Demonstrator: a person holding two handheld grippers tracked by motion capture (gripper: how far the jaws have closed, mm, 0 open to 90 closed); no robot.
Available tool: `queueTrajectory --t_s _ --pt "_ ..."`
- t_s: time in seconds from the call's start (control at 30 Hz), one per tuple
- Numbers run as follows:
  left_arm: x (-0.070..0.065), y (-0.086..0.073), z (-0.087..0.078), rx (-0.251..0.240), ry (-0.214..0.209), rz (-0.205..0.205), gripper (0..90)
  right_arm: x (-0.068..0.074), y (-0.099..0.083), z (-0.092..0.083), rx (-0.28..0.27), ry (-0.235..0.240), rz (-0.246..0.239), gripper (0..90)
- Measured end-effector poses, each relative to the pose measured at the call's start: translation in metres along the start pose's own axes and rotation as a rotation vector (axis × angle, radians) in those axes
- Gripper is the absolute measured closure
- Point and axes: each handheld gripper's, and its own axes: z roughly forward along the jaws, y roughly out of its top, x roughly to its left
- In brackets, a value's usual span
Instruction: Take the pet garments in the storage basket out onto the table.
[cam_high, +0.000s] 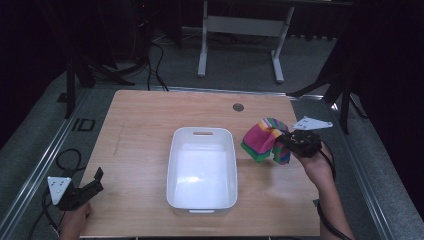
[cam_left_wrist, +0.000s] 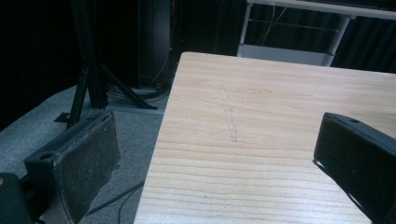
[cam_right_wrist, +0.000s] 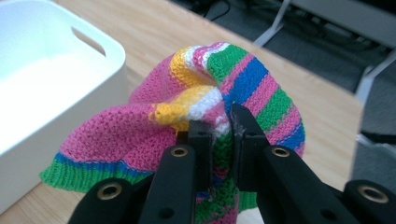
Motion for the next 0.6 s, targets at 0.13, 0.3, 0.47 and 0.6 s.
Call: queueTrajectory --t_s 0.13,0.3,0.47,0.6 --pt "0.0 0.0 0.0 0.0 -0.002 0.0 0.9 0.002 -0.012 0.024 0.035 0.022 0.012 80.4" --pt "0.0 0.0 0.0 0.0 -0.003 -0.001 0.9 0.004 -0.022 0.046 0.065 0.039 0.029 80.3" --pt "0.0 0.0 0.0 -0.002 -0.004 -0.003 0.9 0.003 -0.035 0.073 0.109 0.036 0.047 80.3" --pt "0.0 0.0 0.0 -0.004 -0.004 -0.001 0.9 0.001 -0.043 0.083 0.123 0.038 0.068 80.3"
